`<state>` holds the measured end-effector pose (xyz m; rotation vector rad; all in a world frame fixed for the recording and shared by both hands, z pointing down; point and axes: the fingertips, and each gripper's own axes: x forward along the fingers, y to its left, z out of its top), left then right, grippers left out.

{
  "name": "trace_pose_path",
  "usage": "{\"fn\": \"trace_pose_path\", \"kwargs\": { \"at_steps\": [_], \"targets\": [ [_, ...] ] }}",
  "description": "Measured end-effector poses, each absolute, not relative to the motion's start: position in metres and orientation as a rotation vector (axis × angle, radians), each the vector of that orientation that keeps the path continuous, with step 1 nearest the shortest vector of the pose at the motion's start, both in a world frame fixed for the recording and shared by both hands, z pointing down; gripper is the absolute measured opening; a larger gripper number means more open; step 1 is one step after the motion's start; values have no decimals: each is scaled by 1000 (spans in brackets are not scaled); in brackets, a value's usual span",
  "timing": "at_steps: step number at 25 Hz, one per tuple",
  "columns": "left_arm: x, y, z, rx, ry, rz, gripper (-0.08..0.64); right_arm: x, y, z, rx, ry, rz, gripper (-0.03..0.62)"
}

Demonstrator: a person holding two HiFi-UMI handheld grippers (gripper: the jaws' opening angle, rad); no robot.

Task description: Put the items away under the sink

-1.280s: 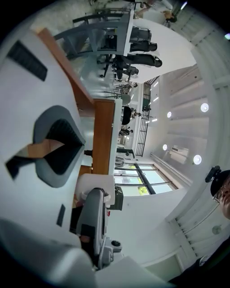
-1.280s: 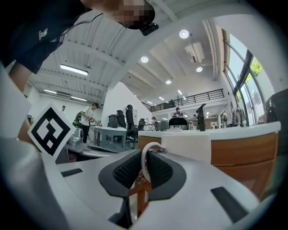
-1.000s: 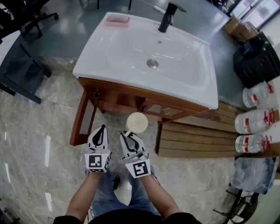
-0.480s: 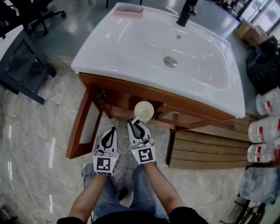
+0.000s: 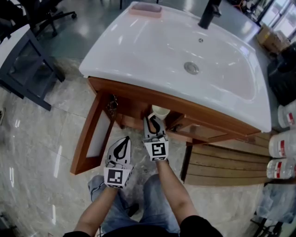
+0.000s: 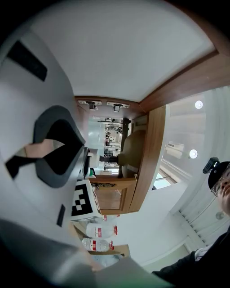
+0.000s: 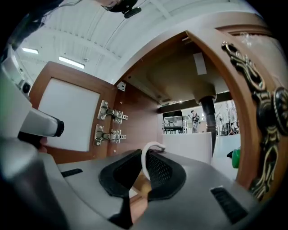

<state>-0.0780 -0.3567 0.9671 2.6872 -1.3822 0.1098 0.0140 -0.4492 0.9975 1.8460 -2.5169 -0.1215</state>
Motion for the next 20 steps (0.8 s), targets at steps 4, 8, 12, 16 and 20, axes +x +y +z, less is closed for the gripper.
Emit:
{"fn": "trace_pose_path", "kwargs": {
  "at_steps": [4, 8, 12, 16, 20],
  "targets": [
    [-81, -361, 971, 2674, -1390, 101, 5, 12, -452, 996, 1882, -2512, -127, 43],
    [-79, -354, 969, 2667, -1364, 145, 5, 15, -440, 1001, 1903, -2455, -24, 91],
    [-77, -337, 943, 2642, -1310, 199, 5, 20, -407, 1000, 1913, -2366, 148, 95],
    [-76, -312, 895, 2626, -1256, 289, 5, 21, -354, 964, 1902, -2287, 290, 57],
    [-79, -287, 834, 2577, -1209, 342, 5, 22, -308, 892, 1919, -2229, 409, 29]
  ]
}}
